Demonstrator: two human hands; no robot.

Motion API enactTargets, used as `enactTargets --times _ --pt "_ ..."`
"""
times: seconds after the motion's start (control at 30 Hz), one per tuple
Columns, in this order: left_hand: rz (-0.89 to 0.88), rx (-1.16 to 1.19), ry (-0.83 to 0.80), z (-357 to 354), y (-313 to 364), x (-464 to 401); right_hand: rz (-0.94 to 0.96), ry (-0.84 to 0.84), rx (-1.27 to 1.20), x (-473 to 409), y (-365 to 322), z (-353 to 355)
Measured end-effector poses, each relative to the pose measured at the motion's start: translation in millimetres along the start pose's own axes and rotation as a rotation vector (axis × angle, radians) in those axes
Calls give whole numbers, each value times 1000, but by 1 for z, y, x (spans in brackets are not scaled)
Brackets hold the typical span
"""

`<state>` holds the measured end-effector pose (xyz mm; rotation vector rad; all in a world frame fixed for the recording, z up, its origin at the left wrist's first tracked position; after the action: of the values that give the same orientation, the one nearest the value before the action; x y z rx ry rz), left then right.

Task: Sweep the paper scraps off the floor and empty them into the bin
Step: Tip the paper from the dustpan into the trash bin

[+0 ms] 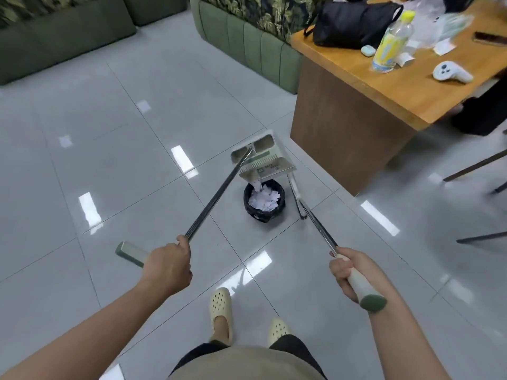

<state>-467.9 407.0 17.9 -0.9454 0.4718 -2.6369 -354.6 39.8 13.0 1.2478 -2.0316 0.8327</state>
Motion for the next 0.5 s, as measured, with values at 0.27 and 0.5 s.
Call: enactTargets --times 0.27,0.5 --pt "117 92 8 -7 7 28 -38 -25 -55 20 4 21" --pt "257 508 -120 -38 2 43 -54 -26 -195 24 23 15"
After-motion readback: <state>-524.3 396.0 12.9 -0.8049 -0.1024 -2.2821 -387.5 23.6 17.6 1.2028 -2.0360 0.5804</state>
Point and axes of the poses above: each hand's wrist, its own x-axis away from the middle knuckle, its own z-axis out of the back of the hand, y = z × x, the point moved 4 cm from there along -x, towards the middle knuckle, and after that the axes turned 15 degrees about -y, right-handed, at the moved point
